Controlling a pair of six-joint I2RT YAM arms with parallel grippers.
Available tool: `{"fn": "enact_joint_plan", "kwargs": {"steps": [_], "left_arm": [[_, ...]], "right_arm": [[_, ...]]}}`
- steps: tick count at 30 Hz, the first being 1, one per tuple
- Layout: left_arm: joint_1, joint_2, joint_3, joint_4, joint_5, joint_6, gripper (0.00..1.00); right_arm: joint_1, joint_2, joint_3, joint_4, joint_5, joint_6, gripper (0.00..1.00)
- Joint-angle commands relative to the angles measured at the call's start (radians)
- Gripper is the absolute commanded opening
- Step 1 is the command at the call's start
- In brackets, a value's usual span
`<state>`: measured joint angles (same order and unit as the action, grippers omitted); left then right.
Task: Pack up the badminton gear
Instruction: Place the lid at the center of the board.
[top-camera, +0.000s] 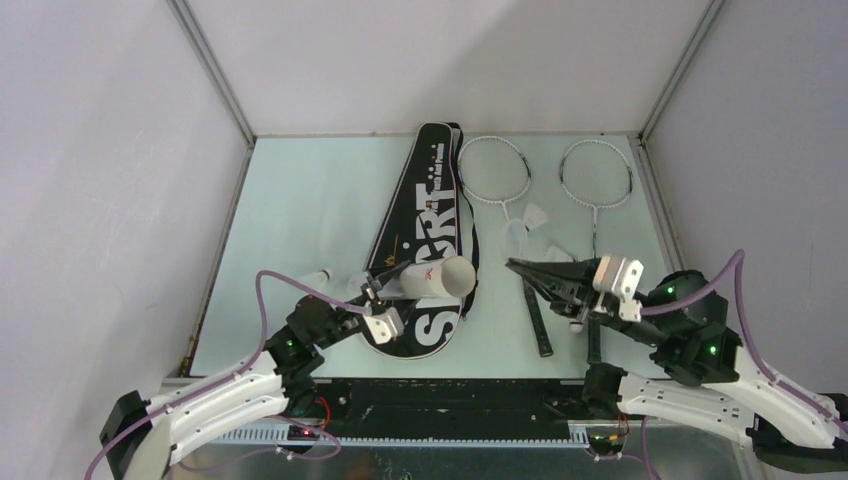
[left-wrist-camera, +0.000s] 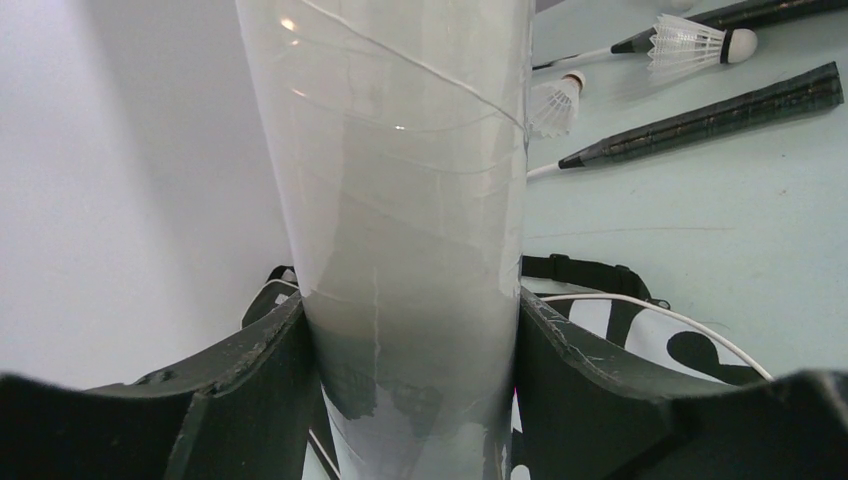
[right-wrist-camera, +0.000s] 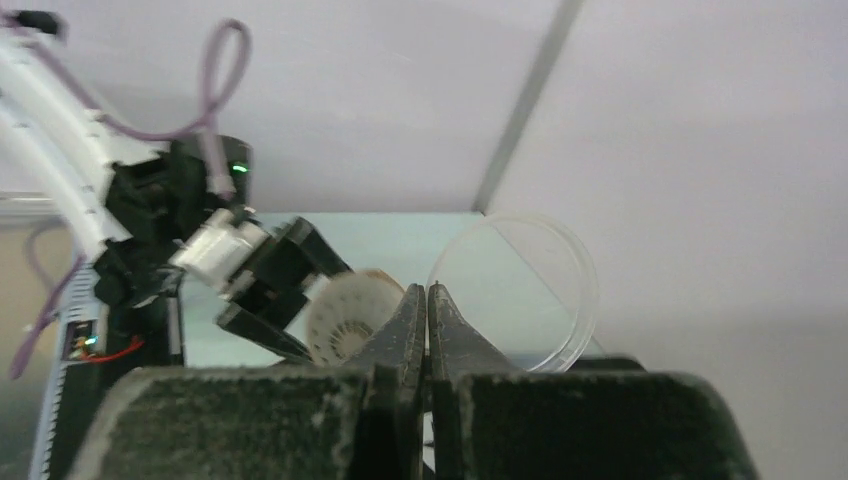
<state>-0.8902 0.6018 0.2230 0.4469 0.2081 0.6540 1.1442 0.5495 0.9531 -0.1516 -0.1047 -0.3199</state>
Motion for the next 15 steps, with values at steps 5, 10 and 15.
{"fn": "enact_joint_plan", "kwargs": {"steps": [5, 10, 15], "left_arm": [[-0.001, -0.058, -0.102, 0.412, -0.134, -0.062, 0.52], [0.0, -0.102, -0.113, 0.432, -0.201, -0.142, 0.49], [0.0, -0.146, -0.117, 0.358, -0.205, -0.185, 0.49]], "right_arm": [[-0.027, 0.09, -0.068, 0.008, 0.514, 0.239, 0.0], [-0.247, 0.219, -0.15, -0.09, 0.431, 0.474, 0.0], [-0.498, 0.32, -0.351, 0.024, 0.021, 0.656, 0.0]]}}
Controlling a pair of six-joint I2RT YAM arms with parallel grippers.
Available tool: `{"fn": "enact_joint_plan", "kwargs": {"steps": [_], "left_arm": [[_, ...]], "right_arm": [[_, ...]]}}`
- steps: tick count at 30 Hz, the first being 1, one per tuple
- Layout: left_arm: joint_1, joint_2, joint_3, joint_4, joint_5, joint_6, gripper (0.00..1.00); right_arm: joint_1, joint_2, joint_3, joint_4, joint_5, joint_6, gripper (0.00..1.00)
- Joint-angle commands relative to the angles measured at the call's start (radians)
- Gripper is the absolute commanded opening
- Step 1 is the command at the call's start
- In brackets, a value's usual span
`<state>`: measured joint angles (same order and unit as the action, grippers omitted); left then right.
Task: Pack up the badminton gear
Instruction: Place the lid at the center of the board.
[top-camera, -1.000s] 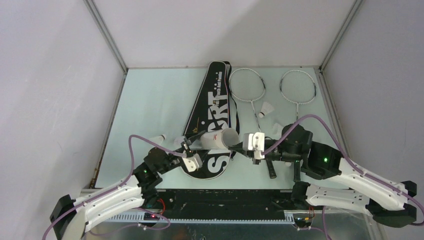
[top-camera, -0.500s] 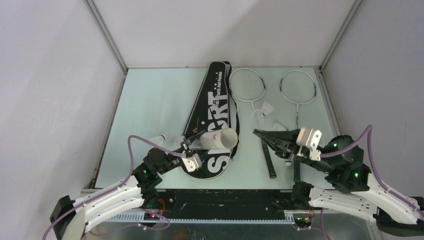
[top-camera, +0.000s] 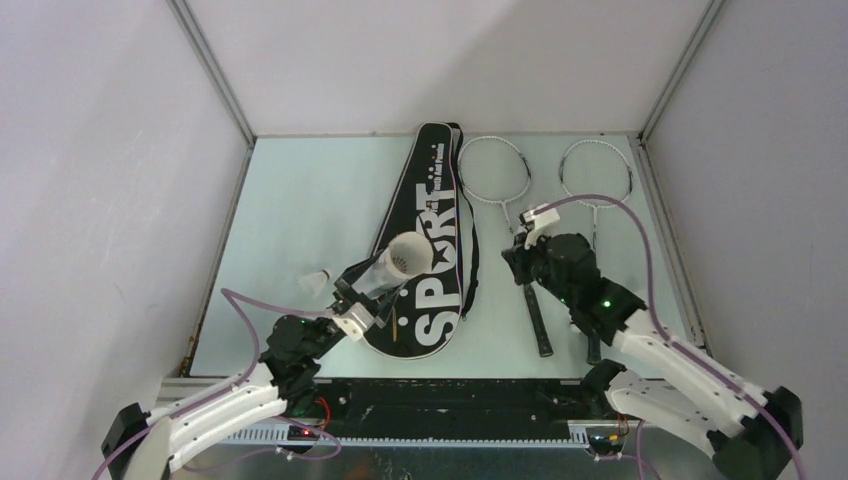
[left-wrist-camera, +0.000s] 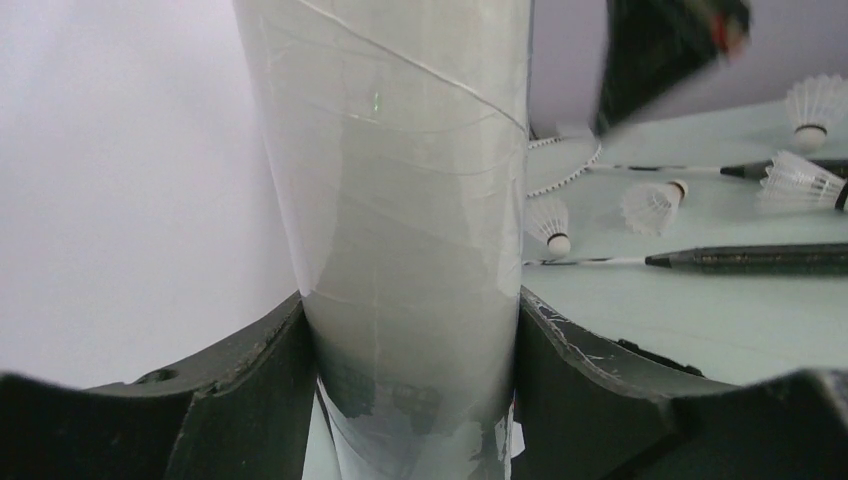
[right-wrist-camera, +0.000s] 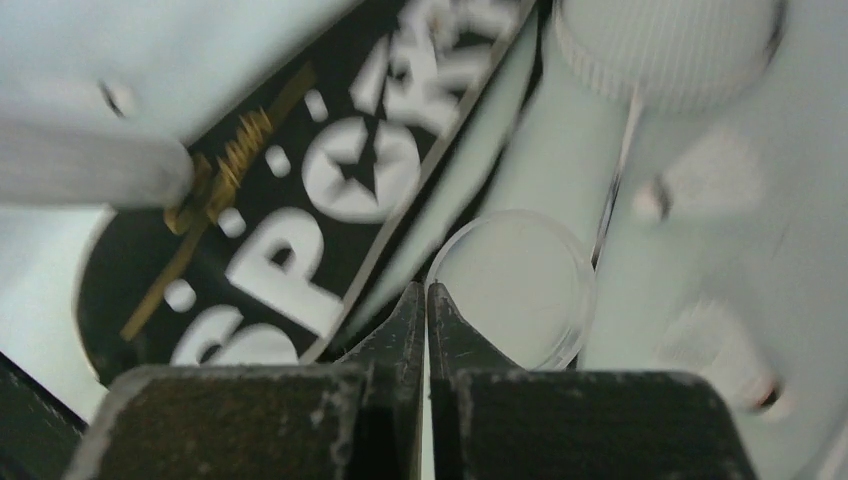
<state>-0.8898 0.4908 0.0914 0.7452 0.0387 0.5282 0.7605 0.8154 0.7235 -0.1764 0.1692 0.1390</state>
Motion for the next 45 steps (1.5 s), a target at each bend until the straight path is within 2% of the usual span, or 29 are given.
{"fn": "enact_joint_plan", "kwargs": {"steps": [1, 7, 13, 15, 17, 18, 20, 21, 22, 23, 24, 26, 30, 36, 45], "left_arm": [[-0.001, -0.038, 0.009, 0.054, -0.036, -0.065, 0.49], [-0.001, -0.059, 0.001, 0.033, -0.032, -0.075, 0.5], [0.0, -0.067, 0.011, -0.042, 0.015, -0.051, 0.5], [0.0, -0.068, 0.011, -0.056, 0.025, -0.045, 0.5], [-0.001, -0.067, 0.011, -0.064, 0.03, -0.042, 0.5], [0.0, -0.067, 0.012, -0.067, 0.031, -0.041, 0.5], [-0.001, -0.069, 0.017, -0.086, 0.03, -0.041, 0.51], [-0.001, -0.069, 0.022, -0.09, 0.029, -0.043, 0.51], [-0.001, -0.068, 0.023, -0.096, 0.029, -0.043, 0.51], [-0.001, -0.066, 0.025, -0.099, 0.028, -0.043, 0.51], [-0.001, -0.064, 0.025, -0.1, 0.028, -0.042, 0.51], [0.0, -0.059, 0.024, -0.096, 0.03, -0.042, 0.51], [-0.001, -0.049, 0.022, -0.094, 0.032, -0.041, 0.51], [-0.001, -0.038, 0.023, -0.093, 0.027, -0.035, 0.51], [-0.001, -0.003, 0.047, -0.148, -0.001, -0.018, 0.52]], "right_arm": [[-0.123, 0.096, -0.144, 0.097, -0.264, 0.221, 0.0], [-0.131, 0.326, -0.205, 0.22, -0.261, 0.231, 0.0], [-0.116, 0.472, -0.202, 0.306, -0.239, 0.25, 0.01], [-0.116, 0.496, -0.194, 0.311, -0.227, 0.25, 0.11], [-0.115, 0.5, -0.182, 0.302, -0.226, 0.253, 0.26], [-0.115, 0.491, -0.181, 0.3, -0.226, 0.254, 0.42], [-0.115, 0.454, -0.177, 0.298, -0.223, 0.241, 0.65], [-0.121, 0.438, -0.173, 0.295, -0.213, 0.237, 0.7], [-0.127, 0.404, -0.171, 0.287, -0.201, 0.231, 0.78], [-0.146, 0.389, -0.165, 0.285, -0.197, 0.229, 0.82], [-0.161, 0.356, -0.162, 0.279, -0.196, 0.224, 0.91], [-0.22, 0.32, -0.155, 0.285, -0.223, 0.216, 0.98], [-0.399, 0.317, -0.11, 0.295, -0.303, 0.183, 0.99], [-0.597, 0.483, 0.037, 0.284, -0.434, 0.141, 0.99], [-0.723, 0.829, 0.296, 0.226, -0.589, 0.11, 0.94]]}}
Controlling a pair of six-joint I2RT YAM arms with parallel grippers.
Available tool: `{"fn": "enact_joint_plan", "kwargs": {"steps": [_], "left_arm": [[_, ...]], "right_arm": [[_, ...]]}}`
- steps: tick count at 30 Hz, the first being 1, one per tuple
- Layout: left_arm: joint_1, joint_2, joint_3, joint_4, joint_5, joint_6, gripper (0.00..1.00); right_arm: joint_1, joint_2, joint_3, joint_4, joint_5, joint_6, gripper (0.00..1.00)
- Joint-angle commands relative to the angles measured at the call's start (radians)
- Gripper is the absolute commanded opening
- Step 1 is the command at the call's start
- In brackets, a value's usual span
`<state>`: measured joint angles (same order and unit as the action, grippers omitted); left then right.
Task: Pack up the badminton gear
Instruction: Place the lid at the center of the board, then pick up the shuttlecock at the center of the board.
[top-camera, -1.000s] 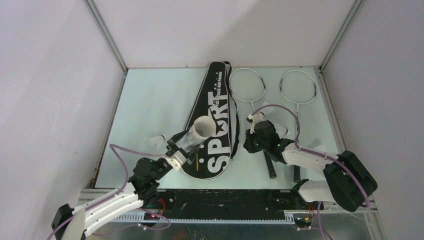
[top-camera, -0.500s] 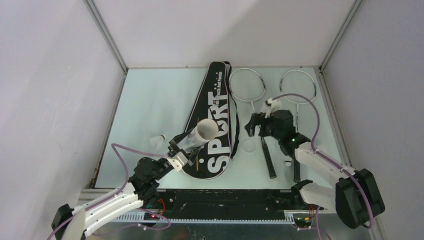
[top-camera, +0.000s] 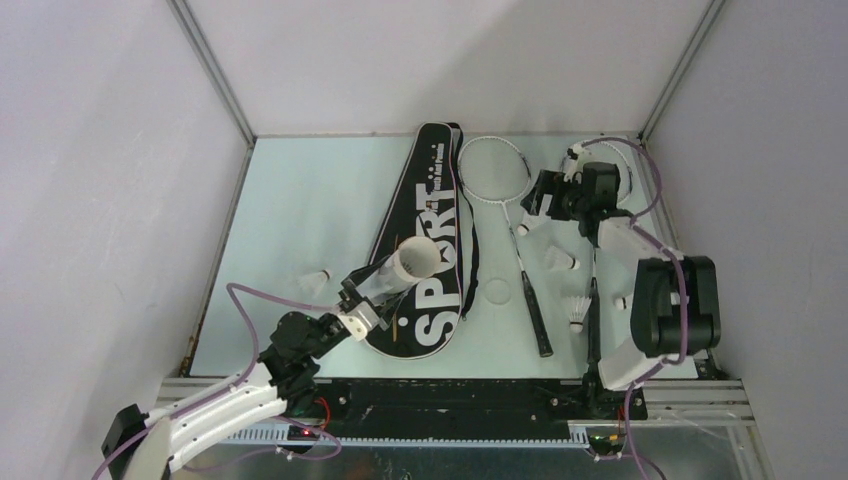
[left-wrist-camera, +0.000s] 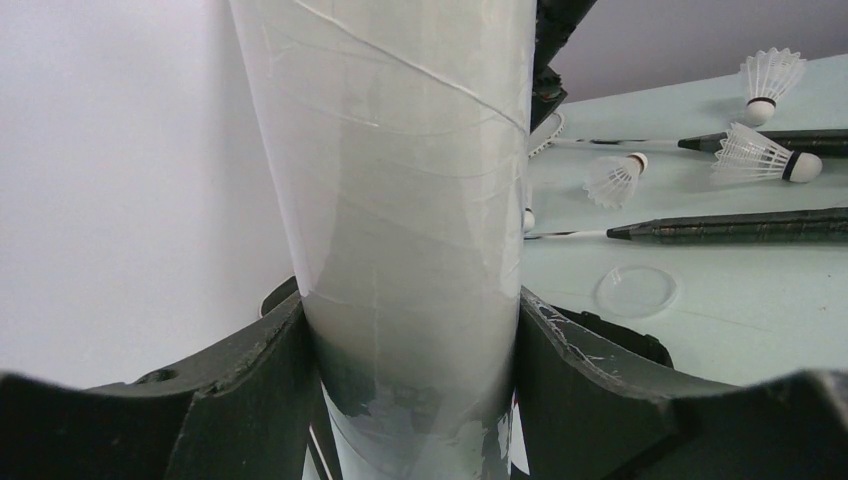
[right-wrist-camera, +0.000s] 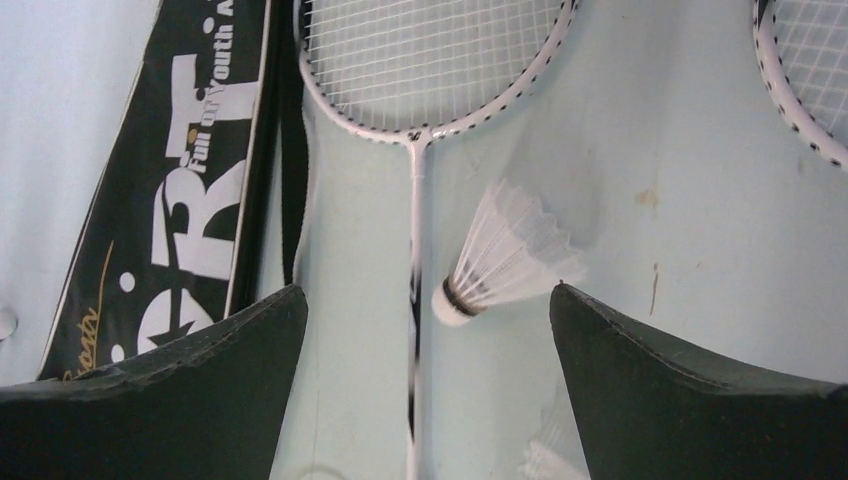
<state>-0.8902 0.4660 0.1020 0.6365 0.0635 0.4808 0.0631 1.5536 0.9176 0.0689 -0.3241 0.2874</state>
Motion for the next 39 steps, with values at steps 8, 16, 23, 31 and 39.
{"fn": "enact_joint_plan", "kwargs": {"steps": [8, 16, 23, 31, 39], "left_arm": [[0.0, 0.061, 0.046, -0.044, -0.02, 0.025, 0.51], [0.0, 0.068, 0.04, -0.038, -0.035, 0.032, 0.51], [0.0, 0.058, 0.039, -0.047, -0.041, 0.034, 0.51], [0.0, 0.045, 0.039, -0.057, -0.043, 0.035, 0.51], [0.0, 0.036, 0.039, -0.064, -0.042, 0.036, 0.51]], "right_arm": [[-0.049, 0.259, 0.276, -0.104, -0.16, -0.077, 0.85], [-0.054, 0.315, 0.33, -0.175, -0.161, -0.074, 0.79], [-0.054, 0.375, 0.386, -0.281, -0.208, -0.1, 0.76], [-0.054, 0.388, 0.401, -0.329, -0.21, -0.121, 0.66], [-0.054, 0.383, 0.402, -0.332, -0.204, -0.115, 0.17]]}}
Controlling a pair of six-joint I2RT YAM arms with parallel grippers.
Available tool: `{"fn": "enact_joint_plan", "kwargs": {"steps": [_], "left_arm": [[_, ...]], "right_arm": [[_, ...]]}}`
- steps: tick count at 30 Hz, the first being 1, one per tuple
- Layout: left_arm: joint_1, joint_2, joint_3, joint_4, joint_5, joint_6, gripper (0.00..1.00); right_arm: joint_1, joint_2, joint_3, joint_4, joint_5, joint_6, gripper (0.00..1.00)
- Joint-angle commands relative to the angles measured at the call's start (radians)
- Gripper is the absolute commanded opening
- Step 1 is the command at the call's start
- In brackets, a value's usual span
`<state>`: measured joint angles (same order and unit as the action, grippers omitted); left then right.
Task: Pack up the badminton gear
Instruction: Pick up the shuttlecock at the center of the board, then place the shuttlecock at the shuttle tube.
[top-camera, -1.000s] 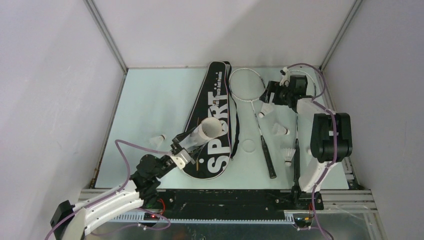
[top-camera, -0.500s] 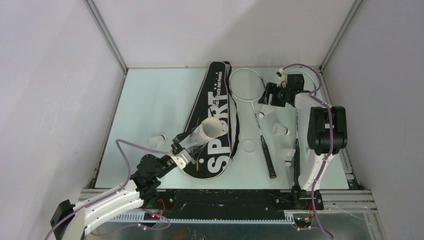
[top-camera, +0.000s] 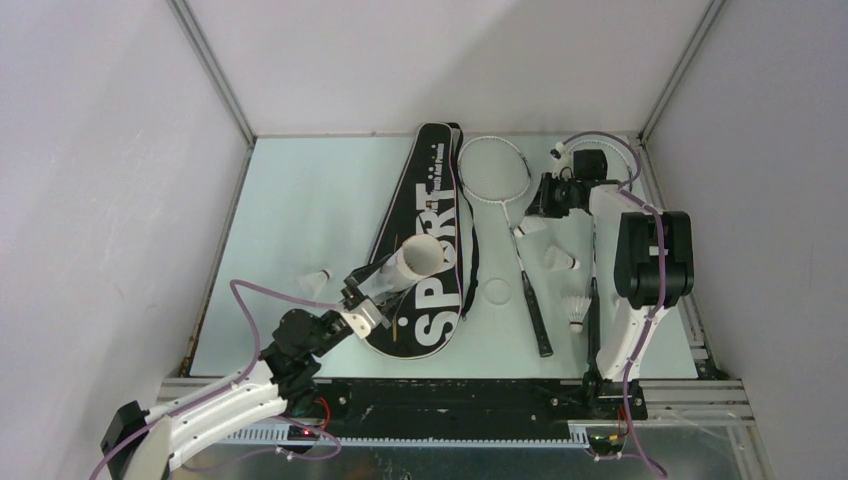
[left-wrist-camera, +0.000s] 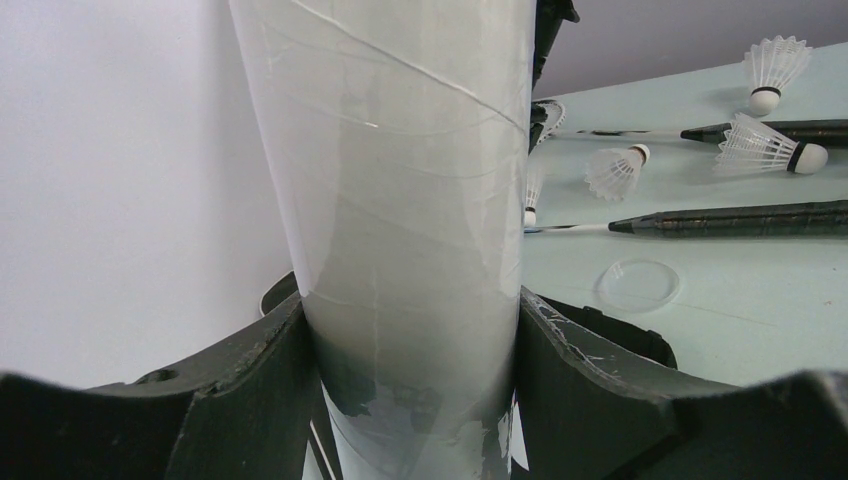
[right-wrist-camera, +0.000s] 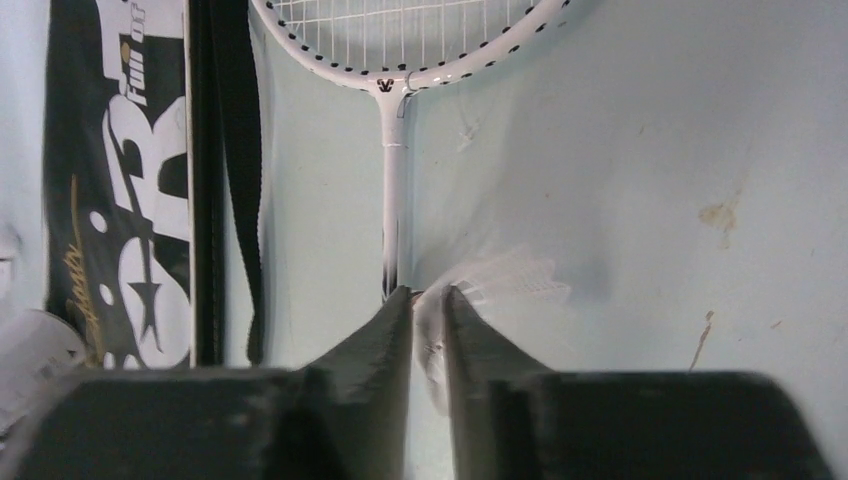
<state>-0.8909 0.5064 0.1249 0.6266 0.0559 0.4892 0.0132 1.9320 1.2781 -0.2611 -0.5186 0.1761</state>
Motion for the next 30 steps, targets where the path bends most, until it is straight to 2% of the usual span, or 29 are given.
{"fn": "enact_joint_plan", "kwargs": {"steps": [1, 3, 4, 8, 12, 16, 21, 25, 30], "left_arm": [[0.0, -0.005, 0.017, -0.055, -0.033, 0.027, 0.51], [0.001, -0.008, 0.017, -0.06, -0.03, 0.027, 0.51], [0.001, -0.008, 0.017, -0.06, -0.03, 0.028, 0.51], [0.001, -0.007, 0.023, -0.07, -0.027, 0.027, 0.51], [0.002, 0.001, 0.026, -0.072, -0.022, 0.03, 0.51], [0.0, 0.012, 0.037, -0.094, -0.031, 0.035, 0.52], [0.0, 0.029, 0.046, -0.115, -0.022, 0.035, 0.52], [0.001, 0.042, 0.052, -0.117, -0.003, 0.034, 0.52], [0.001, 0.059, 0.059, -0.117, 0.0, 0.034, 0.52]], "right_arm": [[-0.004, 0.001, 0.042, -0.003, -0.016, -0.007, 0.09], [-0.004, -0.009, 0.042, 0.0, -0.037, -0.01, 0.01], [-0.004, -0.014, 0.042, 0.001, -0.046, -0.01, 0.0], [0.0, -0.096, 0.042, -0.015, -0.048, -0.029, 0.0], [0.066, -0.264, 0.028, -0.058, 0.051, -0.084, 0.0], [0.187, -0.511, -0.037, -0.051, 0.214, -0.14, 0.0], [0.418, -0.851, -0.179, 0.024, 0.359, -0.244, 0.0], [0.568, -1.09, -0.222, 0.053, 0.318, -0.277, 0.0], [0.743, -1.198, -0.249, 0.076, 0.242, -0.327, 0.0]]}}
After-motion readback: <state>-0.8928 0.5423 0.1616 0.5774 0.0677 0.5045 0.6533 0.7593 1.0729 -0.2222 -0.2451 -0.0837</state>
